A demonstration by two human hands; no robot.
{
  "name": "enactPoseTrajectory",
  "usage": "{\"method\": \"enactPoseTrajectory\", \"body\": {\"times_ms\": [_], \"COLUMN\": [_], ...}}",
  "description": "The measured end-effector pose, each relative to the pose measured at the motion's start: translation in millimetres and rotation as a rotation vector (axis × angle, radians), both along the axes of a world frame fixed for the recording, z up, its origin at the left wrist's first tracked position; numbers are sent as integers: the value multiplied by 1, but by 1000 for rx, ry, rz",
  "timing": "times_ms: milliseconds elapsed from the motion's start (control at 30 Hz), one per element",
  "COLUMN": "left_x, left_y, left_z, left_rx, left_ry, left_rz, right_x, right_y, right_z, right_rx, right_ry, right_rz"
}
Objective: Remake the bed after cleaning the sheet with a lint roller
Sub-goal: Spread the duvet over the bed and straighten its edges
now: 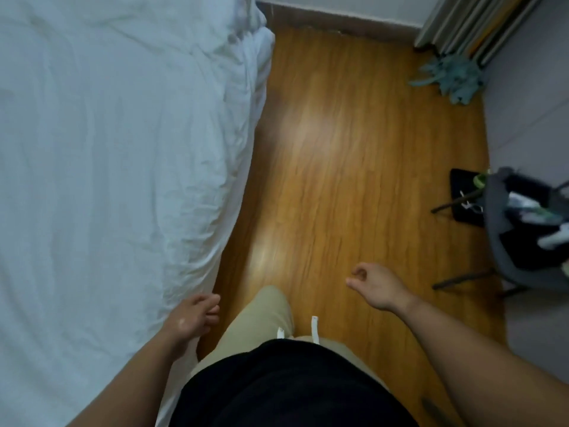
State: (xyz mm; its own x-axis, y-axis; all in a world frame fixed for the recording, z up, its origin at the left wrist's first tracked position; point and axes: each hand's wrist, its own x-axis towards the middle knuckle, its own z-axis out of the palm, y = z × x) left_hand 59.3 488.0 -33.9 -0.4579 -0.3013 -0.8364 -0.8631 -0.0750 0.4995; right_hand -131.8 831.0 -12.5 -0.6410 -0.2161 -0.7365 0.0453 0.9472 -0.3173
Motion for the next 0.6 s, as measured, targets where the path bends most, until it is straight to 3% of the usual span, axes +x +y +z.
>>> {"method": "enactPoseTrajectory", "body": {"times_ms": [100, 233, 367, 467, 600], "left_x": [-45, -155, -327, -476, -663], "left_y": [-8, -38, -72, -98, -119], "left_z": [-8, -28, -5, 22, 53], "left_rx": [-43, -18, -57, -154, -261], "left_ry": [-14, -78, -112, -11, 134], "left_rz": [-17, -58, -199, -331, -386], "right_x": [-86, -197, -282, -353, -470], "right_y": [-26, -37, -19, -12, -27], "right_z": [16, 17, 13, 5, 4], "right_rx": [-125, -159, -150, -115, -156], "right_ry": [95, 44, -2, -16, -5], "right_rz": [-20, -89, -369, -613, -758]}}
